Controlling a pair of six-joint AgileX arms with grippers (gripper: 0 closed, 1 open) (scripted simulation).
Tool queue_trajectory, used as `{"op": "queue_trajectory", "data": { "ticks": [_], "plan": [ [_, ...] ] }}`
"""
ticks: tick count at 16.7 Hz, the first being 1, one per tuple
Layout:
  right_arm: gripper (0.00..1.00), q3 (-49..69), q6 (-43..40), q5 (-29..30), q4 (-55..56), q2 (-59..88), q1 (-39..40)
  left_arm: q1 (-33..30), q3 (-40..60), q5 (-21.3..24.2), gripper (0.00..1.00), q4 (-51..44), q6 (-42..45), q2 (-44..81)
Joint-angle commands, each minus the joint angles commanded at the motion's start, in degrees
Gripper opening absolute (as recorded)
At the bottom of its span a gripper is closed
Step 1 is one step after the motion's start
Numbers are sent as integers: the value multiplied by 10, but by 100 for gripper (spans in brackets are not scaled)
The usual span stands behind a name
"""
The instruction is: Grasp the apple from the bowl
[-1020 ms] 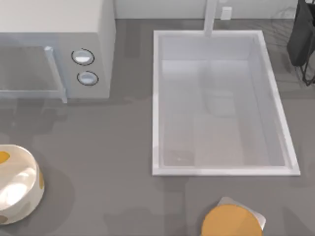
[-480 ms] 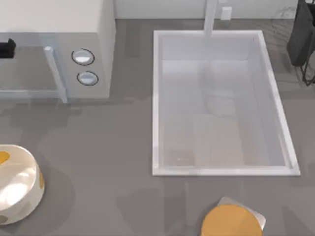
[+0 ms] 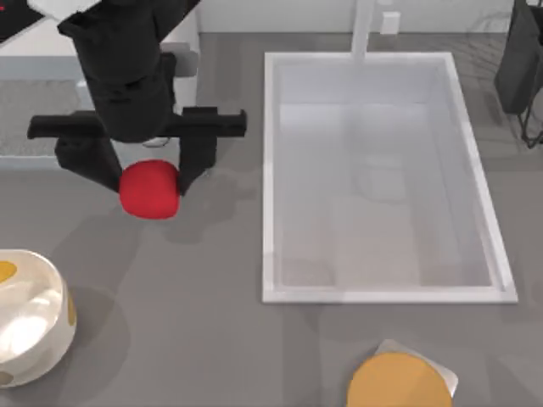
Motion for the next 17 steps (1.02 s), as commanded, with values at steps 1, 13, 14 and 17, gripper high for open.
{"op": "queue_trajectory", "data": {
  "ticks": [1, 13, 14, 17],
  "plan": [
    [100, 0, 0, 0, 0, 0, 0, -14, -2, 0, 0, 11, -14, 9],
    [100, 0, 0, 0, 0, 0, 0, -22, -111, 0, 0, 149, -22, 32],
    [100, 0, 0, 0, 0, 0, 0, -22, -137, 0, 0, 182, -22, 37],
    [100, 0, 0, 0, 0, 0, 0, -22, -197, 0, 0, 247, -22, 48]
  ]
}}
